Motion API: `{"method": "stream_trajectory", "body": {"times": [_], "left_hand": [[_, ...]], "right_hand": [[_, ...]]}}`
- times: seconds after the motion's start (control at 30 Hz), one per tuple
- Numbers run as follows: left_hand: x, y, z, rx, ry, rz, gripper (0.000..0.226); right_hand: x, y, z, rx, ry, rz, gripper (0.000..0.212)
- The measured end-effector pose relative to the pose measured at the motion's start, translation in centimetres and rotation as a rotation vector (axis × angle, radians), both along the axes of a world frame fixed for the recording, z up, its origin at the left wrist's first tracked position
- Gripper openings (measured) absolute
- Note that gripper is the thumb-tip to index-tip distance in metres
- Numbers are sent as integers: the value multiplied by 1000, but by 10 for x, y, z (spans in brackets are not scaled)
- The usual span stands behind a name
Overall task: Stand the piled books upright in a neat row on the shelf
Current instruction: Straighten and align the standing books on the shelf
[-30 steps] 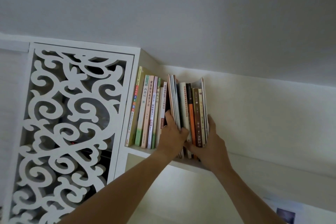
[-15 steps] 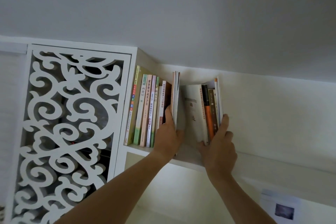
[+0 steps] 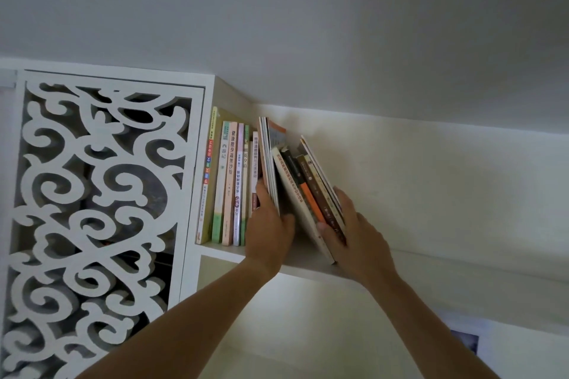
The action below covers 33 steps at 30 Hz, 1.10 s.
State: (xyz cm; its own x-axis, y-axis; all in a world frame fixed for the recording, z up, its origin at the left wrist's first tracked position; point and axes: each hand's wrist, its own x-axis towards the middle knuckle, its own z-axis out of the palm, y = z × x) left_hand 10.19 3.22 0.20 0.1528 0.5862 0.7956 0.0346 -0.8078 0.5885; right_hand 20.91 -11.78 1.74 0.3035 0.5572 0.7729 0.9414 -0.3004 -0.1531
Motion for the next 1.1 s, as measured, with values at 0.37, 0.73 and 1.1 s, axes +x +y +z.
{"method": "stream_trajectory", "body": {"times": [0.37,0.73,1.1], "left_hand": [[2,-3,1,5,13,53,73],[18,-88,11,-157,9,-76,97],[35,-49,49,-191,117,-585,120]], "right_hand": [[30,-40,-3,99,221,164,47],[17,-24,-8,125,-62,-109,25],[20,-25,-24,456,28,20,33]]}}
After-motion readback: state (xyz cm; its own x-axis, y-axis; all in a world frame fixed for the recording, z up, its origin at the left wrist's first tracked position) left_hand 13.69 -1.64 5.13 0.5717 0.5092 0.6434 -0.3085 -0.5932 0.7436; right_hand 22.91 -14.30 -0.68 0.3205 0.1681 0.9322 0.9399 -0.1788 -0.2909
